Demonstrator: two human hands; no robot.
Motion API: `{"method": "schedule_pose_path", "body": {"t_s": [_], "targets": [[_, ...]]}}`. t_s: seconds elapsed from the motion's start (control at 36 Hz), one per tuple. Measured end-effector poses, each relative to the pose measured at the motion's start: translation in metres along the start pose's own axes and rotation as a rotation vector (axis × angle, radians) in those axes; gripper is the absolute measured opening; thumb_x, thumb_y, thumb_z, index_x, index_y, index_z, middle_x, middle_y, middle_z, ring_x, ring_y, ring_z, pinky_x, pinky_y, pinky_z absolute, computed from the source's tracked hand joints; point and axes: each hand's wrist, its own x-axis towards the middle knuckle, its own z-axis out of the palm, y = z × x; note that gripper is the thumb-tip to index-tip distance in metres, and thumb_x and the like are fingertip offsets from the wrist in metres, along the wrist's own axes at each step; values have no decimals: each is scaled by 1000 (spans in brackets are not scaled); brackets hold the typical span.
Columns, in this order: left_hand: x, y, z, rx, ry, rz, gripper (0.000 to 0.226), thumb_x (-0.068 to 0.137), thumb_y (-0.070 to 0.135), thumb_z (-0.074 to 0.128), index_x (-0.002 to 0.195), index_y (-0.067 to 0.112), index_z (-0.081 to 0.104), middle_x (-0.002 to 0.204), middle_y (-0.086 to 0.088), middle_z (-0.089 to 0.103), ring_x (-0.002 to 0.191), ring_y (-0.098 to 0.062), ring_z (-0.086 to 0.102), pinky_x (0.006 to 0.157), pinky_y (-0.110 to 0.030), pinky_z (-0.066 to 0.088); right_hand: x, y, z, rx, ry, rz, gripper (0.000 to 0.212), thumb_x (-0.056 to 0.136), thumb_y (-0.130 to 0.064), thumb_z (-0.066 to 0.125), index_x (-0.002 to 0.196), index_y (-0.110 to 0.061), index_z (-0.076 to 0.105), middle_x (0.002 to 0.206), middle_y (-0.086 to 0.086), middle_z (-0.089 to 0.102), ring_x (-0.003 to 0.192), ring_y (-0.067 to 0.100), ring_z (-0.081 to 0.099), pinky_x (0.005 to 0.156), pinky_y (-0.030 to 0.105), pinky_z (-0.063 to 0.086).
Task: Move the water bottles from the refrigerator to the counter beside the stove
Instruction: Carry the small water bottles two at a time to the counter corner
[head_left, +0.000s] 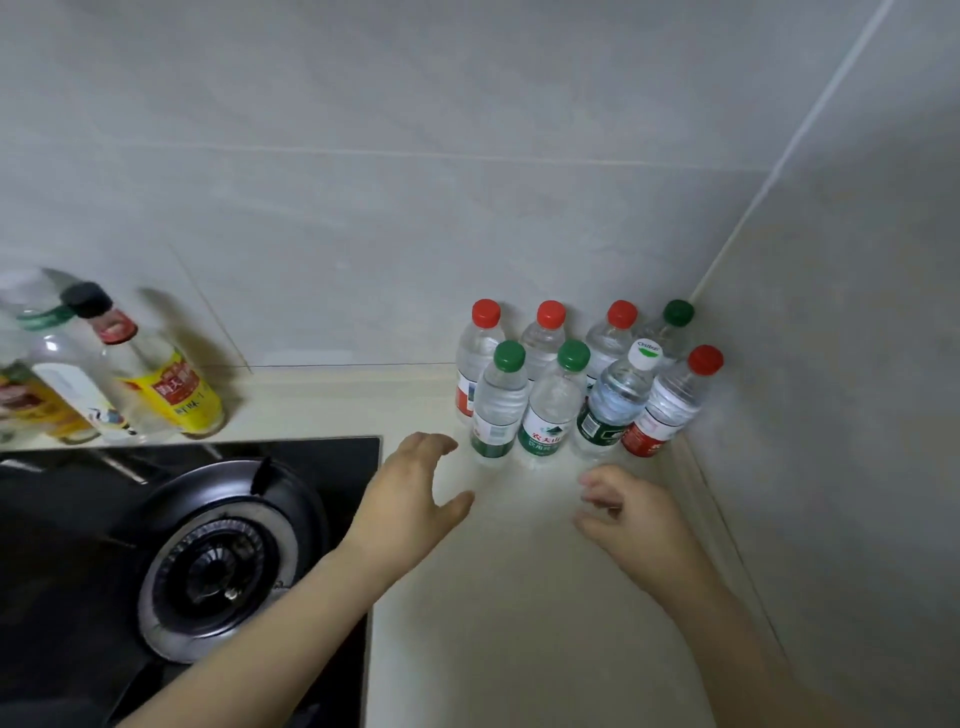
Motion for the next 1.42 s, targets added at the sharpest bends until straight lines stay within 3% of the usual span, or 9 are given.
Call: {"method": "schedule_pose_path", "body": {"t_s": [0.28, 0.47, 0.58, 0.75, 0.92, 1.08, 1.19, 1.33, 1.42], "targets": [[-63, 17, -89, 68, 85, 214, 54, 81, 27, 70, 130, 17, 50, 127, 7, 54, 115, -9, 53, 90, -7, 30, -51, -96, -28, -222, 0, -302, 33, 78, -28, 75, 108, -30, 63, 102, -16, 66, 95, -4, 59, 91, 20, 47], [-110, 25, -149, 50, 207, 229, 54, 82, 30, 70, 131, 20, 50, 127, 10, 54, 115, -5, 51, 99, -21, 40, -86, -159, -35, -253, -23, -493, 34, 78, -34, 73, 110, -37, 62, 105, -25, 61, 100, -2, 58, 91, 24, 48], [-136, 27, -172, 87, 289, 190, 52, 82, 30, 70, 130, 24, 50, 126, 16, 53, 109, 11, 42, 93, 0, 31, -95, -186, -36, -249, -55, -607, 35, 78, -38, 71, 111, -41, 60, 107, -21, 62, 100, 0, 59, 89, 22, 48], [-176, 39, -190, 139, 432, 59, 48, 83, 34, 68, 127, 27, 52, 121, 22, 51, 111, 5, 48, 94, -14, 41, -98, -216, -32, -228, -170, -791, 36, 81, -36, 70, 114, -42, 58, 103, -36, 49, 101, -11, 51, 84, 4, 39], [-231, 49, -187, 213, 558, -127, 49, 79, 43, 64, 125, 30, 52, 118, 21, 53, 109, 8, 49, 92, -16, 42, -105, -237, -18, -198, -316, -994, 34, 77, -37, 72, 104, -51, 55, 103, -31, 55, 102, 0, 56, 92, 25, 48], [-301, 66, -183, 249, 680, -375, 50, 84, 35, 67, 129, 35, 47, 122, 28, 45, 106, 15, 40, 87, -1, 38, -134, -255, 13, -171, -478, -1176, 38, 75, -46, 66, 112, -42, 61, 110, -28, 60, 104, -5, 56, 92, 27, 49], [-349, 75, -180, 307, 751, -512, 51, 83, 39, 67, 129, 38, 45, 123, 28, 47, 110, 11, 47, 93, -10, 43, -165, -269, 33, -155, -564, -1281, 38, 78, -38, 71, 114, -42, 60, 110, -32, 56, 106, -9, 53, 96, 23, 47], [-409, 89, -176, 325, 849, -651, 51, 84, 37, 67, 129, 39, 43, 114, 34, 38, 102, 13, 42, 80, 3, 32, -216, -290, 56, -150, -667, -1433, 40, 80, -34, 71, 118, -40, 59, 111, -28, 57, 108, -10, 51, 96, 19, 45], [-443, 98, -174, 331, 901, -730, 52, 83, 37, 68, 129, 39, 43, 117, 32, 38, 109, 9, 42, 88, -2, 33, -249, -300, 69, -159, -715, -1522, 41, 82, -35, 70, 121, -38, 58, 114, -26, 58, 109, -9, 51, 97, 17, 44]]}}
